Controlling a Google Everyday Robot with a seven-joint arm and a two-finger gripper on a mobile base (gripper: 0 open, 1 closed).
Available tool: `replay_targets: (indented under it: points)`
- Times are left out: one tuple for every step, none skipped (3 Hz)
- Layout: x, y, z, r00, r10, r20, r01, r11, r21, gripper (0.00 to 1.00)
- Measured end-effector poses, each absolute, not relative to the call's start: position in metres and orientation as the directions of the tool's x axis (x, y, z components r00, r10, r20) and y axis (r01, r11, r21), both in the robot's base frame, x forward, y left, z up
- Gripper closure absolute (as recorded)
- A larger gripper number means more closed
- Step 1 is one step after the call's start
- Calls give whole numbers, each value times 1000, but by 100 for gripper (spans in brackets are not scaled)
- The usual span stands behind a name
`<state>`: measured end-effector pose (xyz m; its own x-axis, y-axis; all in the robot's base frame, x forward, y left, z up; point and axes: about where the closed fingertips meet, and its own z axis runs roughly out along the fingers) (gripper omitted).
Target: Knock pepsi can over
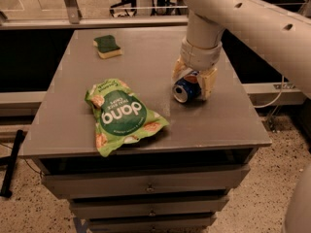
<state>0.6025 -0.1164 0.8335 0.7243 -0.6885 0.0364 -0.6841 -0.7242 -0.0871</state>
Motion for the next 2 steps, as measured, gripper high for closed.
replay_targets:
  points:
    - [604,-117,834,738,-673,47,-669,-739,-81,0]
    - [607,-118,835,730,-682,40,-677,-730,-89,0]
